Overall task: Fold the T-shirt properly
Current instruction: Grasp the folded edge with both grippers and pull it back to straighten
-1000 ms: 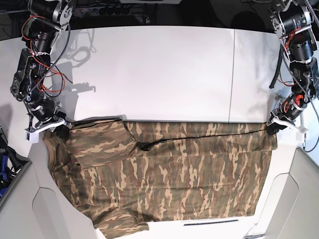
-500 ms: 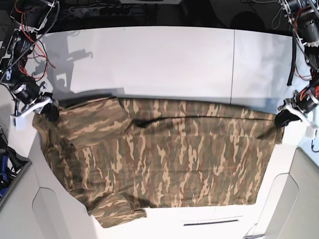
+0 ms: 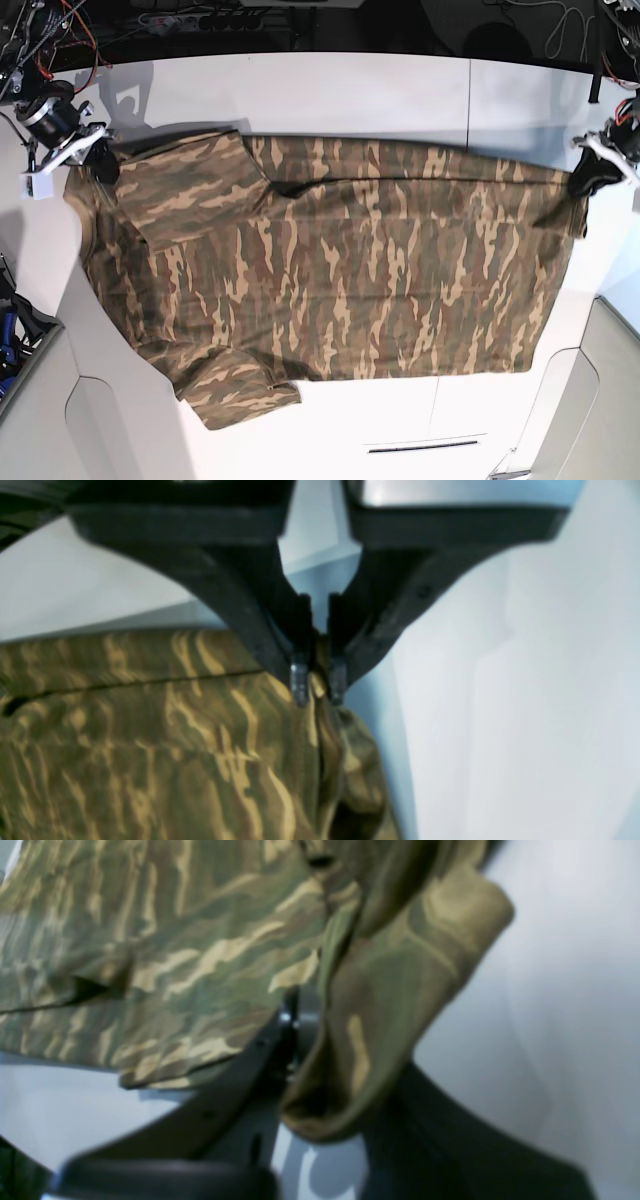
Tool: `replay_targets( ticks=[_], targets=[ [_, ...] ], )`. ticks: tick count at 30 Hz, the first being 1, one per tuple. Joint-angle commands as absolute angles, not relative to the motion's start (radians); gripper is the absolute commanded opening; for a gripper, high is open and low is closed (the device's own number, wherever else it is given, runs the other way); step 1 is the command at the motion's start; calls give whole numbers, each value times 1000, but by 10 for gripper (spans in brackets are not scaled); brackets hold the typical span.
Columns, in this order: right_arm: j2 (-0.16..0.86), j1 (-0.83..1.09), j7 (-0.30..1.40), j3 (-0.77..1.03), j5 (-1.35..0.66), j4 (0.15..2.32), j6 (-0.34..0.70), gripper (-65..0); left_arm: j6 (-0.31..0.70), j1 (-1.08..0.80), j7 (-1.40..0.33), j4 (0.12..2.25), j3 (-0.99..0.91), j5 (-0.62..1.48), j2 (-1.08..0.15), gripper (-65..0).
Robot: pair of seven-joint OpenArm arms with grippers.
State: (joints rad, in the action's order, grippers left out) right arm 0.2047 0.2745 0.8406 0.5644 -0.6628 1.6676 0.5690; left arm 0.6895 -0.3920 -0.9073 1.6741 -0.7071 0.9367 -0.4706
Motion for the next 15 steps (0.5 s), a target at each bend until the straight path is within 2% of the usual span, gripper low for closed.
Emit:
replay_targets(
  ticks=[1, 9, 15],
  targets=[
    [221, 277, 820, 579, -682, 1689, 572, -650, 698, -406, -888, 1702, -733, 950, -482, -650],
    [221, 312, 878, 661, -804, 1690, 573, -650, 698, -495, -896, 1762, -767, 950, -451, -650],
    [221, 314, 924, 703, -820, 1690, 573, -650, 698, -500, -923, 1761, -767, 950, -429, -650]
  ],
)
